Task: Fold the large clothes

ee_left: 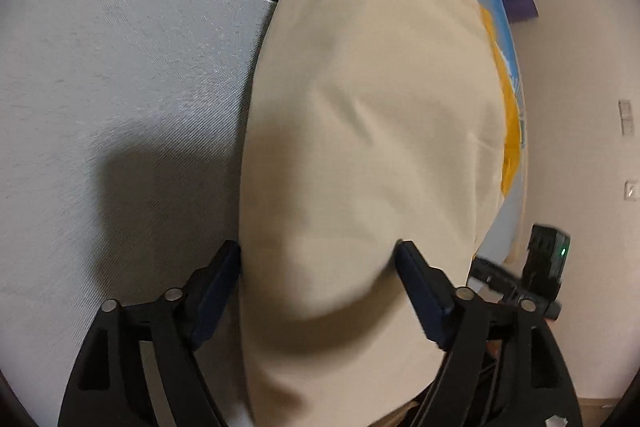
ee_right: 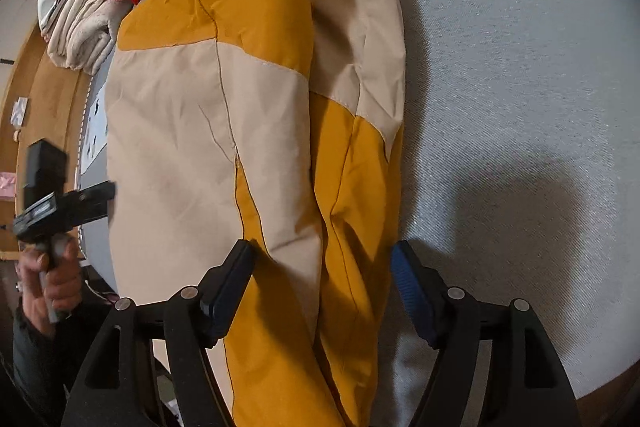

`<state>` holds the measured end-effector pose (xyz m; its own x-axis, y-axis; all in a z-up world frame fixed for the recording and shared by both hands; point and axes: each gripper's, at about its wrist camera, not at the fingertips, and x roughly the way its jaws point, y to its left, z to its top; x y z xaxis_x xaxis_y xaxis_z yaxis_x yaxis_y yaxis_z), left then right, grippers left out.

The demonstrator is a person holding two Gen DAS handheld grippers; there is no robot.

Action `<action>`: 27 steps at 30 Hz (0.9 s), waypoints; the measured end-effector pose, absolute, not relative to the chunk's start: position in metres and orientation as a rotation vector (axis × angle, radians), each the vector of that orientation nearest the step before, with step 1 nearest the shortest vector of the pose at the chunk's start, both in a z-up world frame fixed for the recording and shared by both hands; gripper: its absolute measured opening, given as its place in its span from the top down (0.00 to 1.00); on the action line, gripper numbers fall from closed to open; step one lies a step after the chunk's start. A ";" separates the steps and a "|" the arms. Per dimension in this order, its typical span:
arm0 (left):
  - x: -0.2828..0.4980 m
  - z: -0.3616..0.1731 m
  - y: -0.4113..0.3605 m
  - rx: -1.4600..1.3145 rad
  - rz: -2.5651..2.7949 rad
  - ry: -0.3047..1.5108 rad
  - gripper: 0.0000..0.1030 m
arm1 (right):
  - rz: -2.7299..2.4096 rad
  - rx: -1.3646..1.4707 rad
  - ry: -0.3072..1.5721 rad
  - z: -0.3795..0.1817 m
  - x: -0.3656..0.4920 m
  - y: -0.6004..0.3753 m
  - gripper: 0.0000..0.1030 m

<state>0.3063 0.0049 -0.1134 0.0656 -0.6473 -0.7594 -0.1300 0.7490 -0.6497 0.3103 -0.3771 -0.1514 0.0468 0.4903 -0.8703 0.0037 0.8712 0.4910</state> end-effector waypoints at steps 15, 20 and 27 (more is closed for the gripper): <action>0.327 -0.063 -0.002 -0.576 -0.440 1.245 0.58 | 0.439 0.379 1.343 -0.125 0.321 -0.340 0.90; 0.338 -0.037 0.041 -0.582 -0.357 1.155 0.60 | 0.449 0.411 1.233 -0.107 0.346 -0.310 0.91; 0.355 -0.028 0.121 -0.661 -0.263 1.061 0.63 | 0.465 0.389 1.131 -0.088 0.376 -0.267 0.91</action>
